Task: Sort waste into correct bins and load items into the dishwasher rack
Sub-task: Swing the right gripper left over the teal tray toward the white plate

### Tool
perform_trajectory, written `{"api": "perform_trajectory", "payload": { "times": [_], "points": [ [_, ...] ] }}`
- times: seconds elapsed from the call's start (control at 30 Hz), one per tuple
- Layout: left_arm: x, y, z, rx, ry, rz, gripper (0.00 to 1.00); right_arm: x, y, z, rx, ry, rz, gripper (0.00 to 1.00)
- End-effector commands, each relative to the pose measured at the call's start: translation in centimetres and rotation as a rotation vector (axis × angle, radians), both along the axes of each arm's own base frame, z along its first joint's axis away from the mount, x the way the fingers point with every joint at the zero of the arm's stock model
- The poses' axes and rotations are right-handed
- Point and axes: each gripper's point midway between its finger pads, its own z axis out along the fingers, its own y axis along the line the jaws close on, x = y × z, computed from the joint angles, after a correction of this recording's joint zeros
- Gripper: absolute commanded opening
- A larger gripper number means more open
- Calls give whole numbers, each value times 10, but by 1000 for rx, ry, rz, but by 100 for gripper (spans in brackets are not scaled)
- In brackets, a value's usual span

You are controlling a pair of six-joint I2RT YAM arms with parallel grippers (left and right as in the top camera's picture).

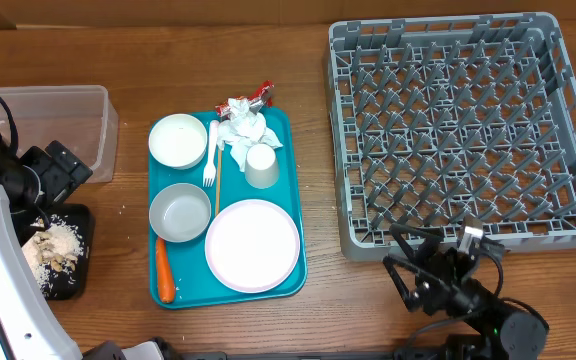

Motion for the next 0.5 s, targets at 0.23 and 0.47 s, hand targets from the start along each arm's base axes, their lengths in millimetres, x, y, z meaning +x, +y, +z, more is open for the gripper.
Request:
{"api": "perform_trajectory", "payload": {
  "times": [0.23, 0.47],
  "points": [
    [0, 0, -3, -15, 9, 16, 100, -34, -2, 99, -50, -134, -47, 99],
    [0, 0, -3, -15, 9, 16, 100, -34, -14, 148, -212, -112, -194, 99]
  ]
}}
